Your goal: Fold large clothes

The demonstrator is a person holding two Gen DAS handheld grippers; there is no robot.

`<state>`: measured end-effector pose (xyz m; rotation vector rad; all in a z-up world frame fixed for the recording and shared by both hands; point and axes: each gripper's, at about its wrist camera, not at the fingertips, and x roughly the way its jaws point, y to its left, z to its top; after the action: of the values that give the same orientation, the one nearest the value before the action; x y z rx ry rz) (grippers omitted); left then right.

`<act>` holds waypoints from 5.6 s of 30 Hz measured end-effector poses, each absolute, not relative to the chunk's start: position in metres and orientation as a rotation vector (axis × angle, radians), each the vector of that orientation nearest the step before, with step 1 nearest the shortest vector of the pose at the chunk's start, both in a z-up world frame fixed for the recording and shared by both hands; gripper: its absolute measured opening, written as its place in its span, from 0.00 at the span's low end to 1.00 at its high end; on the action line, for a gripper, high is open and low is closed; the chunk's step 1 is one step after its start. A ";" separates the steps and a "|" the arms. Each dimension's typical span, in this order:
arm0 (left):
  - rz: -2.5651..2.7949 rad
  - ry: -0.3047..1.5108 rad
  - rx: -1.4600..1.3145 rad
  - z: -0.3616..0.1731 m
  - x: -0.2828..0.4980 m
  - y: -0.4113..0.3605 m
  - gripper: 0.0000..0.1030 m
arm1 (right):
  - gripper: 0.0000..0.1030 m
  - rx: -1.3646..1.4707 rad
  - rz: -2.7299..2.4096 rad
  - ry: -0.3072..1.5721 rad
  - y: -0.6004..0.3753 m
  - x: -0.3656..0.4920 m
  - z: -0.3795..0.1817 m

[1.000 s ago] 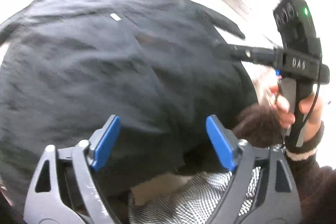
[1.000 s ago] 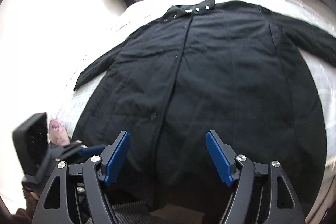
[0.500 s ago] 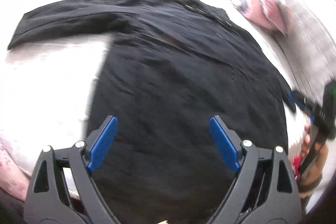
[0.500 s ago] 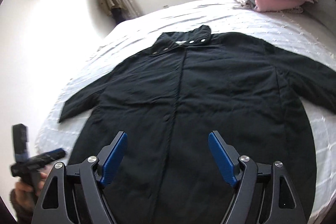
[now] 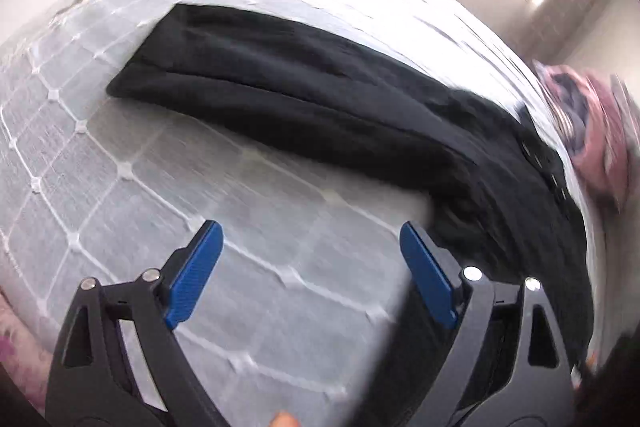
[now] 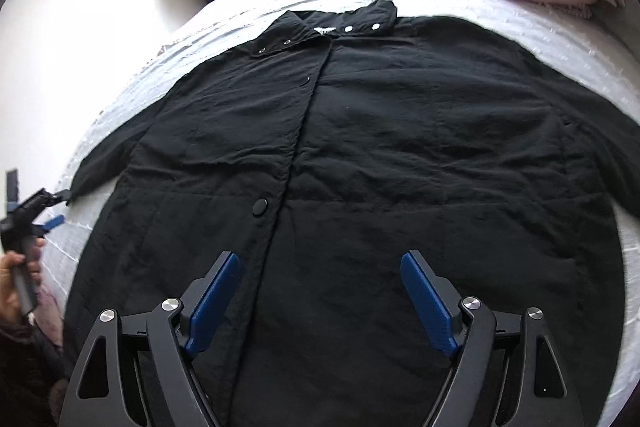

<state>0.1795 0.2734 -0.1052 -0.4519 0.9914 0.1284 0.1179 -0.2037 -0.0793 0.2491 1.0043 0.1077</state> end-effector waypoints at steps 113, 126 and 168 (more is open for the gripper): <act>-0.381 0.943 -0.189 -0.092 0.186 0.044 0.99 | 0.88 0.950 -0.441 0.645 -0.448 0.060 -0.075; -0.391 0.918 -0.300 -0.101 0.186 0.058 0.99 | 0.88 1.106 -0.653 0.591 -0.531 0.021 -0.121; -0.277 0.986 -0.225 -0.098 0.198 0.058 0.99 | 0.06 0.305 -0.371 0.469 -0.364 0.123 0.040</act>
<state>0.1977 0.0576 -0.0977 -0.2245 0.9859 -0.2769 0.1227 -0.3641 0.0402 0.3046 0.4690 -0.3706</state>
